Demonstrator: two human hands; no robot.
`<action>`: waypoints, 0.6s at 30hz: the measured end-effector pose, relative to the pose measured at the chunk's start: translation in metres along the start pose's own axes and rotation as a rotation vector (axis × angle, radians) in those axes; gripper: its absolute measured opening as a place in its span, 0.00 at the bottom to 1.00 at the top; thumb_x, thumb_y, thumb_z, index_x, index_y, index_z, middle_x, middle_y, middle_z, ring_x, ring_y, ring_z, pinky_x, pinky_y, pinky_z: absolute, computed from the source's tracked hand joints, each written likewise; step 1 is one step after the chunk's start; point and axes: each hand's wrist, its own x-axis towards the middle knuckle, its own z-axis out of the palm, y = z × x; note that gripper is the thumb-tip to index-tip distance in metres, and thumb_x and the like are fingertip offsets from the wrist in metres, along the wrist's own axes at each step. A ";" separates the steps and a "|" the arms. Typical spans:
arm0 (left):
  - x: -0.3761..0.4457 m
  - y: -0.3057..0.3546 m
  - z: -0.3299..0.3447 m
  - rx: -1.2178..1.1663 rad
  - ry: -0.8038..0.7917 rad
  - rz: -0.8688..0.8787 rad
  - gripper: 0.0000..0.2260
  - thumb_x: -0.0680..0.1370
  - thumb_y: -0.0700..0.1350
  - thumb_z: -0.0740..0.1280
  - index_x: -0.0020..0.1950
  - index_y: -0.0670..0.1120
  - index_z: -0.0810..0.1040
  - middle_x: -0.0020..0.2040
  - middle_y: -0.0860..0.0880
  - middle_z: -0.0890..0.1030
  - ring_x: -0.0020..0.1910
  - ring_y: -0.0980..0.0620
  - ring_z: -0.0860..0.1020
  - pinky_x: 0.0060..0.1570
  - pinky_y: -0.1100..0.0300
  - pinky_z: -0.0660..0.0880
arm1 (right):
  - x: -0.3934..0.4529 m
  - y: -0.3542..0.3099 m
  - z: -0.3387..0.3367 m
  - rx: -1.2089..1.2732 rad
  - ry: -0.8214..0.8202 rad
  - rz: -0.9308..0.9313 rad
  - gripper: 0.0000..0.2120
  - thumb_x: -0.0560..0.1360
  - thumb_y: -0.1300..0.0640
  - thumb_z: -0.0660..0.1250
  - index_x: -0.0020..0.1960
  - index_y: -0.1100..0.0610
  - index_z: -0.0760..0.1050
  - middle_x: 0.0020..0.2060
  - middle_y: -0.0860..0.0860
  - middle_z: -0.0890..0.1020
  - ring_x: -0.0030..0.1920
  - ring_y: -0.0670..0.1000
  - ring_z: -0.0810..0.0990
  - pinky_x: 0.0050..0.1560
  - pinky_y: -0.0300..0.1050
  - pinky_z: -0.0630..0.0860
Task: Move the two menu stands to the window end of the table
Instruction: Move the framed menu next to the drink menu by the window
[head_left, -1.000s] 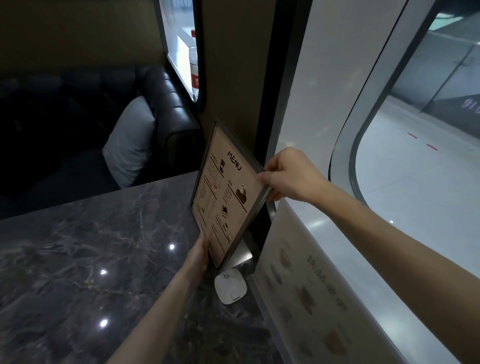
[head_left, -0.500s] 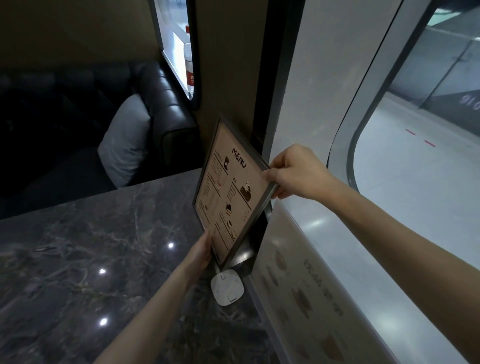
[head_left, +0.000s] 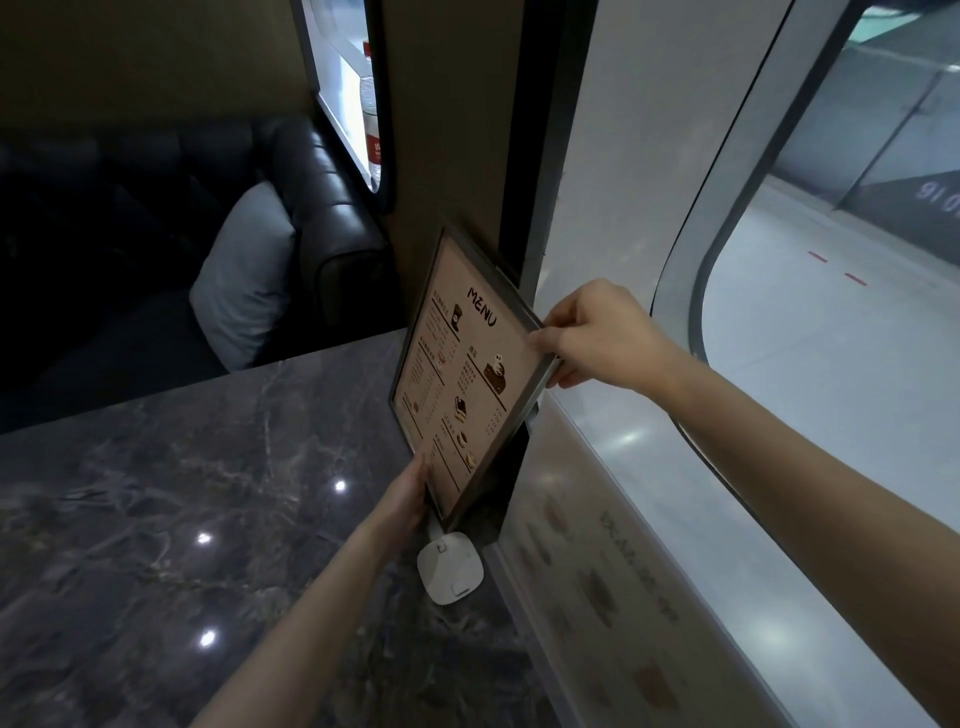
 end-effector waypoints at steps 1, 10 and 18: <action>-0.001 0.000 0.000 0.014 0.003 0.008 0.13 0.81 0.49 0.53 0.50 0.48 0.76 0.32 0.53 0.85 0.30 0.56 0.82 0.25 0.64 0.77 | 0.000 0.000 0.000 0.000 0.002 0.002 0.07 0.76 0.57 0.64 0.45 0.61 0.77 0.35 0.50 0.80 0.33 0.47 0.83 0.31 0.36 0.81; -0.035 -0.006 0.009 0.526 0.062 0.035 0.15 0.81 0.47 0.53 0.57 0.42 0.76 0.48 0.46 0.81 0.46 0.51 0.80 0.41 0.60 0.76 | -0.011 0.003 0.005 0.003 0.063 -0.026 0.09 0.76 0.53 0.63 0.45 0.58 0.77 0.33 0.47 0.79 0.32 0.44 0.81 0.32 0.35 0.79; -0.087 -0.036 0.034 1.072 0.275 0.735 0.10 0.78 0.42 0.58 0.49 0.42 0.79 0.46 0.44 0.81 0.42 0.49 0.77 0.42 0.56 0.74 | -0.048 -0.008 -0.005 -0.100 0.000 0.125 0.17 0.77 0.50 0.62 0.42 0.64 0.77 0.32 0.57 0.82 0.32 0.51 0.84 0.30 0.41 0.80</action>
